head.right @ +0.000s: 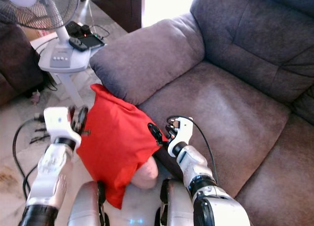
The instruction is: Move the pillow to the sofa from floor
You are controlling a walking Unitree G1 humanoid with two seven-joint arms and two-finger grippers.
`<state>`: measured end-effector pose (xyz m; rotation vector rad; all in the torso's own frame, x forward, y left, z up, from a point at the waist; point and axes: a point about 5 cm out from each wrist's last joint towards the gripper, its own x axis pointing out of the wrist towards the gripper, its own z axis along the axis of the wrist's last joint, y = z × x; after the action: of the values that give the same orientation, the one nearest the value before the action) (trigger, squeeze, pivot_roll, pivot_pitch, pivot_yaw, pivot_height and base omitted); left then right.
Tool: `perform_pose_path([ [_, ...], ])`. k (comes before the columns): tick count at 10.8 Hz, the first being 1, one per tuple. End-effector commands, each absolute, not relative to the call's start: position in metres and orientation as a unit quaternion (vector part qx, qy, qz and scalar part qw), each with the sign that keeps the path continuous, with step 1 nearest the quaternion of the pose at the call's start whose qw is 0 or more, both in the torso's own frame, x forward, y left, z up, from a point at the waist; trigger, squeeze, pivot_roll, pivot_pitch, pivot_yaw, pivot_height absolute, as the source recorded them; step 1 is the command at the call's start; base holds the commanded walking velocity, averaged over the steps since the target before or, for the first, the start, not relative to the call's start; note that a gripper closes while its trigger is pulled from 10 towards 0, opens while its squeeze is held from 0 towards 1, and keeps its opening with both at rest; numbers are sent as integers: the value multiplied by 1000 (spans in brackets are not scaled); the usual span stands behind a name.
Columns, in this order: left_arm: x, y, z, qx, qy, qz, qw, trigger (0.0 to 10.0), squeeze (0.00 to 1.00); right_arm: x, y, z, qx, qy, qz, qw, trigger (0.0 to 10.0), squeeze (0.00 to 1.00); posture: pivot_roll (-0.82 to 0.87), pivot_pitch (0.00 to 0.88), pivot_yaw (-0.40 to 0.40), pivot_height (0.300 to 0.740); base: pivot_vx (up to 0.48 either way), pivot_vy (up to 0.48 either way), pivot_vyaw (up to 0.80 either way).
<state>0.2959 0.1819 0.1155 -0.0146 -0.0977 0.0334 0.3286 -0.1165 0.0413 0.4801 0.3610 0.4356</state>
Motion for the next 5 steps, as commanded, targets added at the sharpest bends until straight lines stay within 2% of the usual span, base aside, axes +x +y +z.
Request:
perform_pose_path([
  [1, 294, 181, 118, -12, -53, 12, 998, 10000, 0, 329, -117, 41, 227, 182, 208, 934, 10000, 0, 140, 193, -101, 600, 0, 0, 0],
  [5, 281, 196, 119, 0, -47, 30, 998, 10000, 0, 326, -117, 34, 218, 211, 180, 936, 10000, 0, 154, 223, -111, 600, 0, 0, 0],
])
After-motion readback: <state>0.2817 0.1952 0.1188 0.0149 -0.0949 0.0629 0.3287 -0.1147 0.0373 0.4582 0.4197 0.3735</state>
